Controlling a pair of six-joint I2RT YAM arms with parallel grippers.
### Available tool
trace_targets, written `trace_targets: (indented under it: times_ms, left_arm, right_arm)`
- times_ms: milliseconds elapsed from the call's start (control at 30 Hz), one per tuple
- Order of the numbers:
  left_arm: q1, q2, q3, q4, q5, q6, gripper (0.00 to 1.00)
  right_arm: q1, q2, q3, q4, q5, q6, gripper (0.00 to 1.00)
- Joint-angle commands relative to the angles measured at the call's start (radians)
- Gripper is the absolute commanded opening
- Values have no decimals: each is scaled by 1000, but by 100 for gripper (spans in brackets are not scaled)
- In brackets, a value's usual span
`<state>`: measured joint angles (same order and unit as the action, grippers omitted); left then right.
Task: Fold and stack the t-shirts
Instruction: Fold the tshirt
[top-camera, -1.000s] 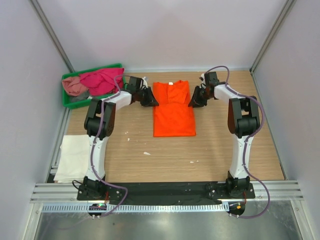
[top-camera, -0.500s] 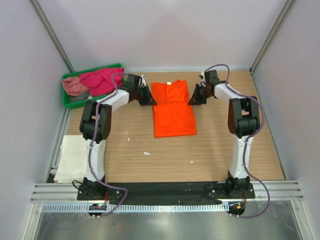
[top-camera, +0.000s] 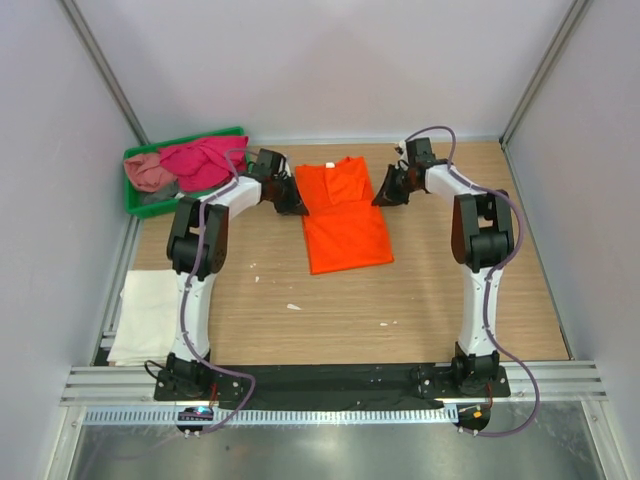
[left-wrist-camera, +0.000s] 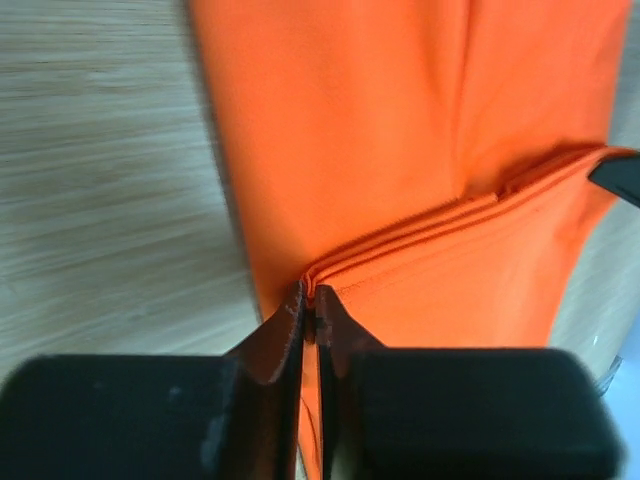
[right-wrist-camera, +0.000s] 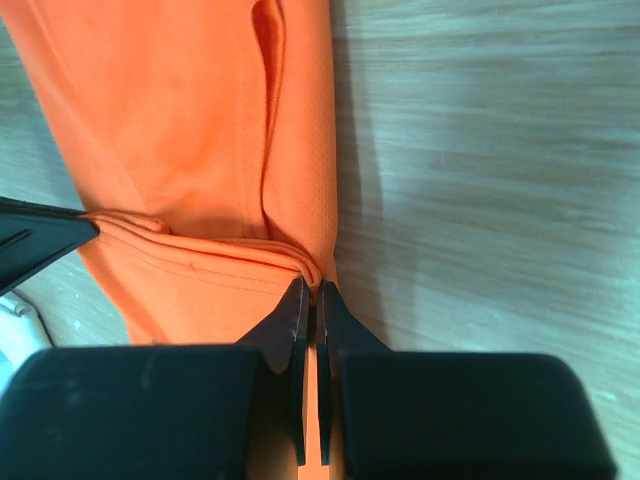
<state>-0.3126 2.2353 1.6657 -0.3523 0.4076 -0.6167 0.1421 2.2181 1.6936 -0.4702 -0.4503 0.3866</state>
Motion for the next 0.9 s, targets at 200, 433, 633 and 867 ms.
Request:
trace_targets:
  times_ms: [200, 433, 633, 867]
  left_arm:
    - [17, -31, 111, -171, -200, 90, 35]
    - [-3, -212, 5, -185, -176, 92, 45]
    - [-51, -301, -168, -87, -31, 64, 28]
    - [-62, -249, -264, -17, 86, 11, 16]
  right_arm:
    - [-3, 34, 199, -112, 109, -55, 41]
    - [1, -87, 166, -256, 151, -80, 53]
    - [37, -244, -167, -66, -30, 30, 46]
    - [73, -255, -353, 82, -100, 129, 8]
